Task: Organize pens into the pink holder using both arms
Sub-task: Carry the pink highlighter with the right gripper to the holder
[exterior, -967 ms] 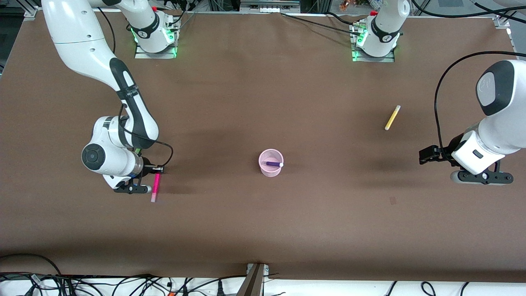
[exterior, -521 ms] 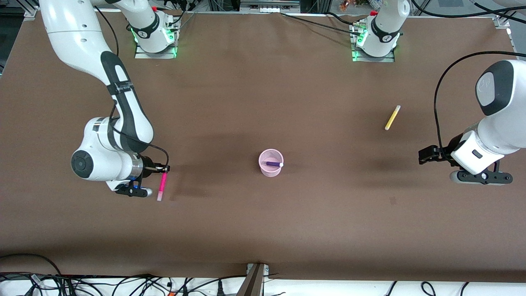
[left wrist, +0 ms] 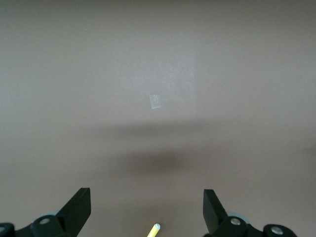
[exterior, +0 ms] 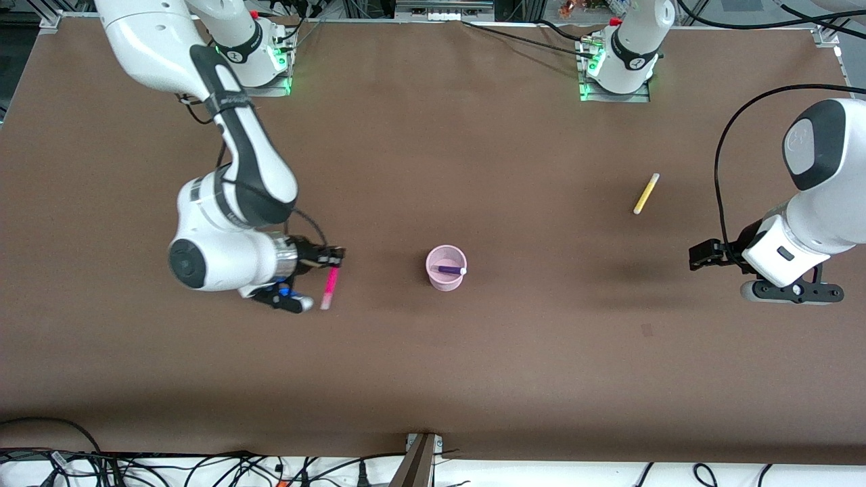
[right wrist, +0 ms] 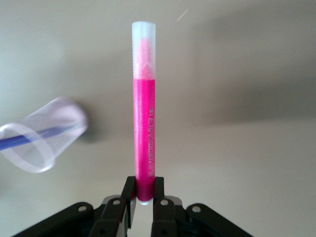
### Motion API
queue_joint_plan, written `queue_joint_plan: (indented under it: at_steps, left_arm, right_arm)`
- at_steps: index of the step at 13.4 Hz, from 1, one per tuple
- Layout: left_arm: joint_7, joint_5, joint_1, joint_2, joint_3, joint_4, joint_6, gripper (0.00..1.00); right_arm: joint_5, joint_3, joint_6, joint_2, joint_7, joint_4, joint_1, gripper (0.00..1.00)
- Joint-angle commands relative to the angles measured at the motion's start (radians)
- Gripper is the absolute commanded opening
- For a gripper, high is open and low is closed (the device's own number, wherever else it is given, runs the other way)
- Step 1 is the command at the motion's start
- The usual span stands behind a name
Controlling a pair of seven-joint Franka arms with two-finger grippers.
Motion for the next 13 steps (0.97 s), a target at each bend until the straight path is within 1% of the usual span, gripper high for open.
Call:
queue_joint_plan:
  at_steps: [1,3,4,5,7,8,9,13]
  left_arm:
    - [0.014,-0.008,-0.001,-0.001,0.001,-0.009,0.010,1.00]
    - [0.014,-0.008,-0.001,0.000,-0.001,-0.009,0.010,1.00]
    - [0.014,-0.008,-0.001,0.002,-0.001,-0.009,0.011,1.00]
    - [0.014,-0.008,-0.001,0.002,-0.001,-0.009,0.011,1.00]
    - [0.014,-0.008,-0.001,0.002,0.001,-0.009,0.011,1.00]
    - [0.014,-0.008,-0.001,0.003,0.001,-0.009,0.011,1.00]
    - [0.014,-0.008,-0.001,0.006,-0.001,-0.009,0.011,1.00]
    - [0.014,-0.008,-0.001,0.006,-0.001,-0.009,0.011,1.00]
  right_arm:
    - [0.063,0.097,-0.020,0.000,0.200,0.039,-0.004,0.00]
    - [0.084,0.182,-0.005,0.001,0.303,0.067,-0.004,0.00]
    - [0.116,0.217,0.029,0.001,0.343,0.073,-0.004,0.00]
    - [0.145,0.235,0.072,0.003,0.378,0.073,0.002,0.00]
    - [0.216,0.242,0.130,0.021,0.397,0.069,0.056,0.00]
    - [0.262,0.242,0.158,0.051,0.397,0.070,0.070,0.00]
    - [0.286,0.242,0.182,0.067,0.393,0.070,0.084,0.00]
    - [0.288,0.240,0.256,0.117,0.387,0.070,0.108,0.00]
